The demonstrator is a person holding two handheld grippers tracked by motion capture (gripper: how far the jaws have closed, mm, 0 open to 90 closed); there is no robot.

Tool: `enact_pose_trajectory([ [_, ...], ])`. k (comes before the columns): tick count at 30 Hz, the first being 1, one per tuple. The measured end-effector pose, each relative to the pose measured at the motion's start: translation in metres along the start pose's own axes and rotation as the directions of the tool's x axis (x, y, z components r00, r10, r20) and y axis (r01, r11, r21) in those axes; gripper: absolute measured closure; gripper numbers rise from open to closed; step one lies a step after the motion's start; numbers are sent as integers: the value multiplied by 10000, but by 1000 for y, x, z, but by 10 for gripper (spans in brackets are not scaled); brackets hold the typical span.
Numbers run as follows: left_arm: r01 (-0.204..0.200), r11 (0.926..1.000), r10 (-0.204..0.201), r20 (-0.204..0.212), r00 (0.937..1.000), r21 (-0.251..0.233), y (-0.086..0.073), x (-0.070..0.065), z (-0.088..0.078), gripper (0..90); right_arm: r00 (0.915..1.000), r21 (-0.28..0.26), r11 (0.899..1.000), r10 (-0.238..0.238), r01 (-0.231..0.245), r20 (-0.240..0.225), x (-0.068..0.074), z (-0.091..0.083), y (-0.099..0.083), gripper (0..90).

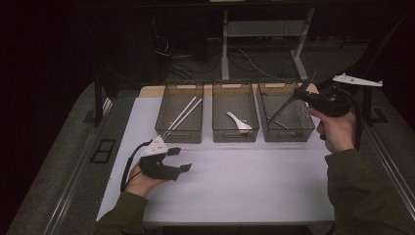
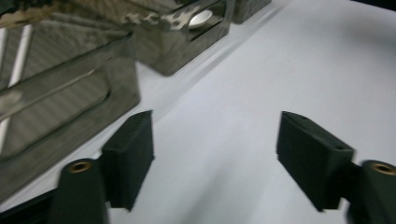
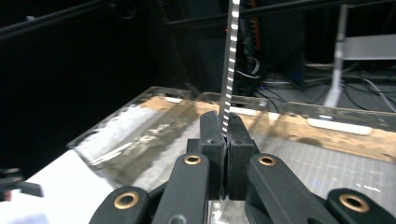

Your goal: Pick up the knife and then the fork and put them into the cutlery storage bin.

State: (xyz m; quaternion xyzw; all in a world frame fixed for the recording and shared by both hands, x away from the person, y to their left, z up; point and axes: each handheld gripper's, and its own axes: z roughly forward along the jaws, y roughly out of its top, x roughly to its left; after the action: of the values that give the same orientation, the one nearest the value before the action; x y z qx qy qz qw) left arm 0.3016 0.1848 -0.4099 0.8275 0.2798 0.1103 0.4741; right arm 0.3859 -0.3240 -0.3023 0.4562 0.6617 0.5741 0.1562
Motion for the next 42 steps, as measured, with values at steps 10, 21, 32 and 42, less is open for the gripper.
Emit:
enact_pose_trajectory([
  [10,126,9995,-128,86,9999,274,-9,4,0,214,9964,830,9945,583,-632,608,-30,25,-15,883],
  [21,113,9982,-124,199,9997,587,-10,5,5,214,9930,1553,9815,1051,-1124,546,-48,52,-29,875],
  [32,136,9977,-150,207,9997,659,-10,7,7,206,9680,3166,9480,-496,-318,2459,-70,81,-36,671],
  [42,135,9982,-147,202,9997,582,-10,7,7,193,9705,3720,9269,-429,-500,2373,-72,79,-33,522],
])
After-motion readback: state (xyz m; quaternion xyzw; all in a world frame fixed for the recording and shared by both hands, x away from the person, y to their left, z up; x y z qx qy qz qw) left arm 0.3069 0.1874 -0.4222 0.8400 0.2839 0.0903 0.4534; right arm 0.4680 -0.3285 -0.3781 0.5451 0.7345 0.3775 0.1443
